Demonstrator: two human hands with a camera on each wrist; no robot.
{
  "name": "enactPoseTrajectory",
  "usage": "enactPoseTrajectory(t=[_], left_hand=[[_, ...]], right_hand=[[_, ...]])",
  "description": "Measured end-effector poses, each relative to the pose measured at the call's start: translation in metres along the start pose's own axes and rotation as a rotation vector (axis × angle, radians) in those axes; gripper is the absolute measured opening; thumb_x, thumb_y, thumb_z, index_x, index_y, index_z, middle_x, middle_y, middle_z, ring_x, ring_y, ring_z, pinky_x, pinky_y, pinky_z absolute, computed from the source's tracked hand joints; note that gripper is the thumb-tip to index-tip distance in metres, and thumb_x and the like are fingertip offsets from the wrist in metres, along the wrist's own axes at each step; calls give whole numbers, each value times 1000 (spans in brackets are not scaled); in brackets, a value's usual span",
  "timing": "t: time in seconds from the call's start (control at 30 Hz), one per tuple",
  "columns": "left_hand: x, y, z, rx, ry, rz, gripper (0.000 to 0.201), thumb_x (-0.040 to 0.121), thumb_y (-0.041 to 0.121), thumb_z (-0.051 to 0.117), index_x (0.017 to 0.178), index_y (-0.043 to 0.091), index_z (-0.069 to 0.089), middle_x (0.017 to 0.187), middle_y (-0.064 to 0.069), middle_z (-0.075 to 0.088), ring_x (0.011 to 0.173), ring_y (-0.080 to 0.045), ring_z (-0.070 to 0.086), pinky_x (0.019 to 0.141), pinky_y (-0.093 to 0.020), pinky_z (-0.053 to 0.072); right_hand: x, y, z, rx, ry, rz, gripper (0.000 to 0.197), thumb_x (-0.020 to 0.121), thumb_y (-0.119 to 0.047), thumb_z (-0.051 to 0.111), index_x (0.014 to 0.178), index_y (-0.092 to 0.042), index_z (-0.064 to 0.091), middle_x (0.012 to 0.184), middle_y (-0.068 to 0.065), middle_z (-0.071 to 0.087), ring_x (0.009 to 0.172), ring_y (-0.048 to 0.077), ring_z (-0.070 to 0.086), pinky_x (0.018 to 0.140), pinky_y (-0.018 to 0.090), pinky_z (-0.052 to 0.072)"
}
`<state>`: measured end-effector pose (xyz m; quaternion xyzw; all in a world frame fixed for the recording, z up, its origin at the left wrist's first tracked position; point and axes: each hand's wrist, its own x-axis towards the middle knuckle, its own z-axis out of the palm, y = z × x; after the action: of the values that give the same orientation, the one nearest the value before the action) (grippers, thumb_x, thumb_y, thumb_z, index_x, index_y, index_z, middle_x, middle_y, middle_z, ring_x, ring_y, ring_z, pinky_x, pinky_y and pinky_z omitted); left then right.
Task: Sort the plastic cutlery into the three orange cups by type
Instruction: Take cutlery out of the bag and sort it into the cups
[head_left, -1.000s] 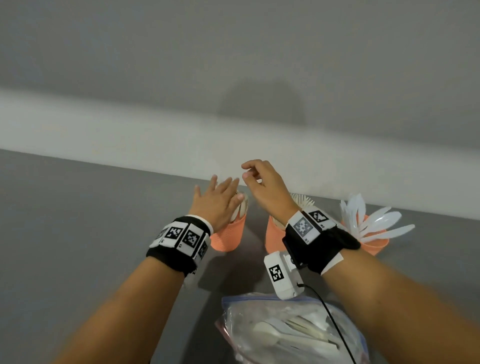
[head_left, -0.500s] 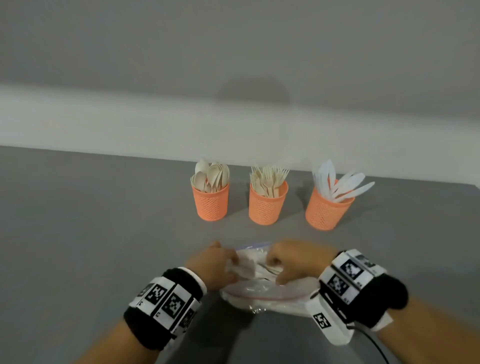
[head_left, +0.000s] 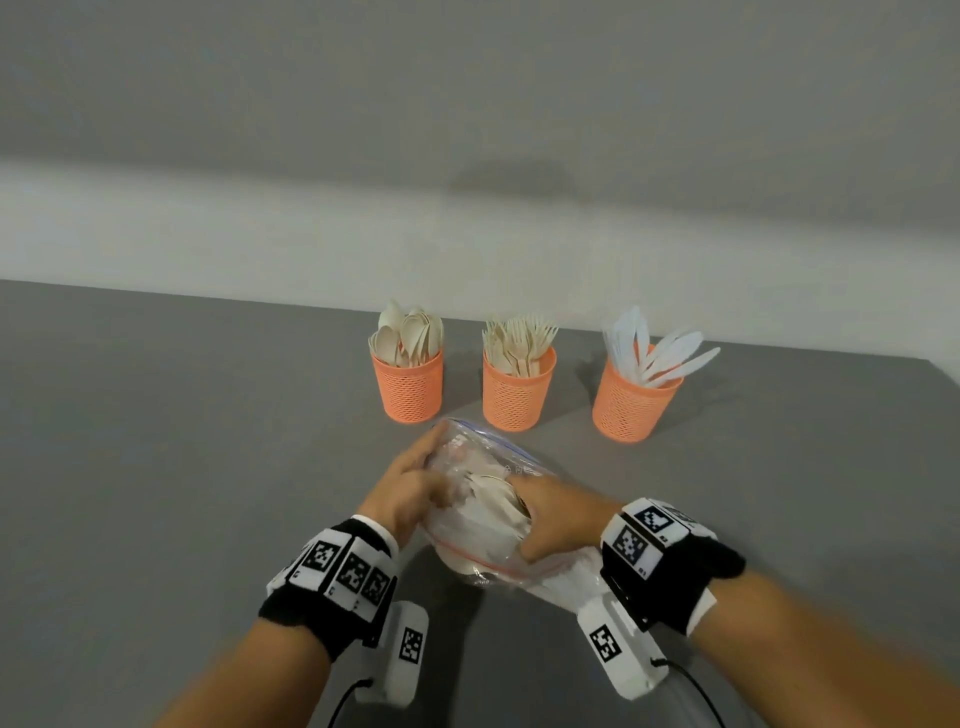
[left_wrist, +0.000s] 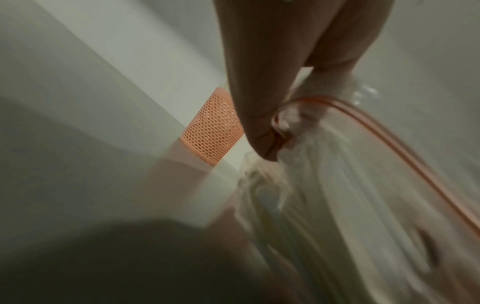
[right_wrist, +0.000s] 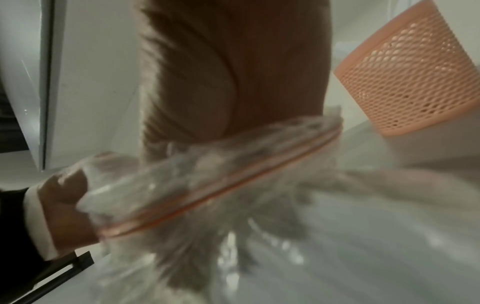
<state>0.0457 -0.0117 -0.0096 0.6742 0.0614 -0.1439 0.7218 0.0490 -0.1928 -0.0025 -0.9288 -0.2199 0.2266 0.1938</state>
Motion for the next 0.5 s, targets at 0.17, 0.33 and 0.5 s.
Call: enactPoseTrajectory(t=[0.17, 0.33, 0.5], left_hand=[[2, 1, -16, 778, 161, 68, 27, 84, 10, 62, 111, 8, 64, 111, -13, 65, 106, -28, 59, 87, -27, 42], [10, -3, -21, 639, 220, -55, 24, 87, 5, 47, 66, 9, 56, 71, -16, 60, 70, -28, 53, 67, -30, 40], [12, -13, -27, 207, 210, -137, 11, 80, 6, 51, 77, 3, 61, 75, -20, 58, 69, -27, 55, 69, -40, 46]], right_hand=[[-2, 1, 3, 110, 86, -28, 32, 64, -17, 64, 93, -5, 59, 92, 9, 65, 86, 26, 60, 78, 36, 51], [-3, -6, 10, -101, 105, -107, 37, 73, -21, 65, 107, -7, 56, 113, 9, 58, 101, 21, 51, 85, 28, 39], [-3, -11, 12, -54, 124, -21, 32, 78, -27, 65, 104, -10, 57, 113, 10, 60, 107, 25, 54, 84, 25, 39]])
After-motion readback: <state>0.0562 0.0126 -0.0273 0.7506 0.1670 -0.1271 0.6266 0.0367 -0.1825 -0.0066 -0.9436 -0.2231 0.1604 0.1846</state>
